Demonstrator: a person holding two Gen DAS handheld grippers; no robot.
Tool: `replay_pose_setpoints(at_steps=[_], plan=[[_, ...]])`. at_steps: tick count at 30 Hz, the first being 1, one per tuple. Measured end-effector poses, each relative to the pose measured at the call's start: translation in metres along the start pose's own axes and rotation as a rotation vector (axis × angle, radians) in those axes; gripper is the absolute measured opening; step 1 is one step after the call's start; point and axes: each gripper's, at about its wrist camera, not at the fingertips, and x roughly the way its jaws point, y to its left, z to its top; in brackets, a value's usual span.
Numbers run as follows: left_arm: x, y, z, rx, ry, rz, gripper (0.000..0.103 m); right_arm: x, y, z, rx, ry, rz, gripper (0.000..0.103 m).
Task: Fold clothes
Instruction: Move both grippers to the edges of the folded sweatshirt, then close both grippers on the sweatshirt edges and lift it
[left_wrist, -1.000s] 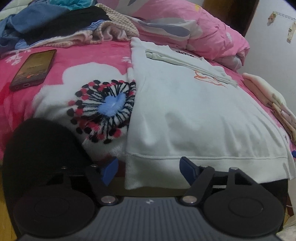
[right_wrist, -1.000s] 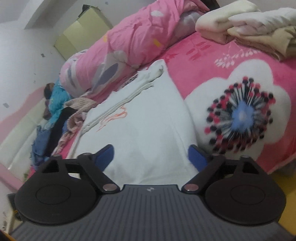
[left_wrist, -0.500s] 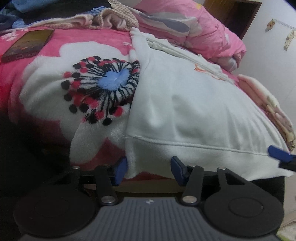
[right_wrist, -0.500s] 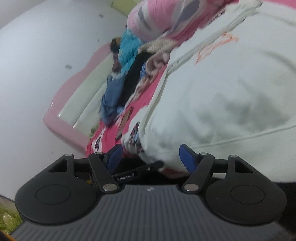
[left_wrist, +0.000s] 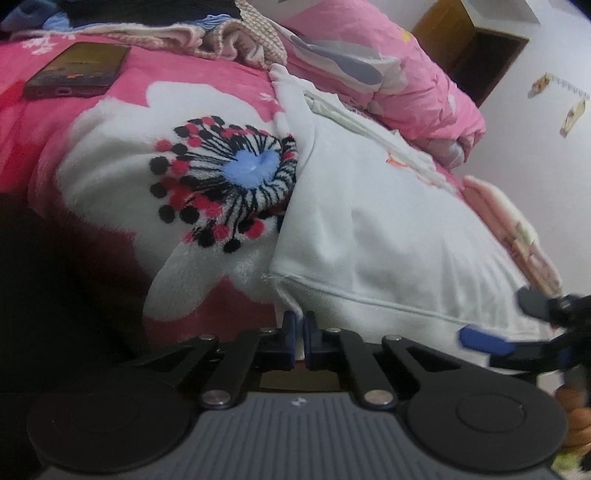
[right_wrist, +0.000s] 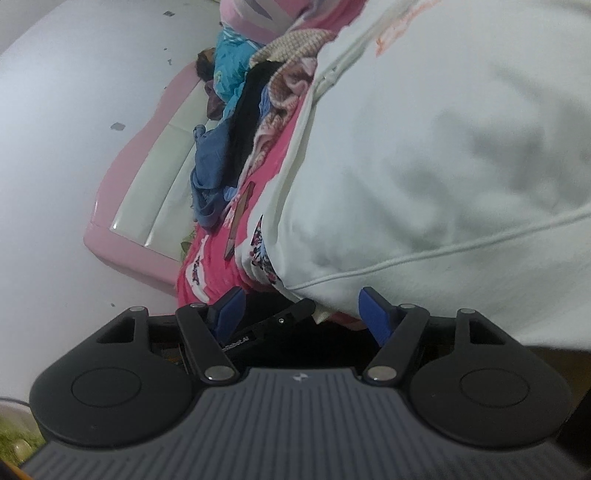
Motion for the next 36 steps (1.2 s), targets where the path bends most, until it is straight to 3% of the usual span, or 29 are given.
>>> replay_pose_setpoints(at_steps=[7, 14, 20, 23, 28, 31, 33, 36], plan=[[-0.019, 0.002, 0.007, -0.112, -0.029, -0.111, 0.004, 0.022, -0.021, -0.016, 0.168, 0.05, 0.1, 0.07], [-0.036, -0.005, 0.016, -0.162, -0.074, -0.206, 0.004, 0.047, -0.047, -0.048, 0.43, 0.107, 0.267, 0.074], [-0.037, -0.006, 0.021, -0.199, -0.077, -0.245, 0.004, 0.057, -0.065, -0.063, 0.618, 0.032, 0.39, 0.079], [-0.036, -0.004, 0.02, -0.217, -0.072, -0.249, 0.004, 0.063, -0.069, -0.065, 0.65, 0.009, 0.393, 0.08], [-0.036, -0.002, 0.021, -0.242, -0.077, -0.263, 0.004, 0.079, -0.075, -0.081, 0.741, 0.086, 0.388, 0.081], [-0.038, -0.002, 0.023, -0.245, -0.082, -0.278, 0.004, 0.087, -0.078, -0.083, 0.794, 0.069, 0.413, 0.081], [-0.039, -0.002, 0.022, -0.24, -0.08, -0.278, 0.004, 0.088, -0.077, -0.08, 0.795, 0.031, 0.43, 0.076], [-0.037, 0.0, 0.021, -0.25, -0.071, -0.288, 0.004, 0.083, -0.075, -0.076, 0.768, -0.009, 0.443, 0.051]])
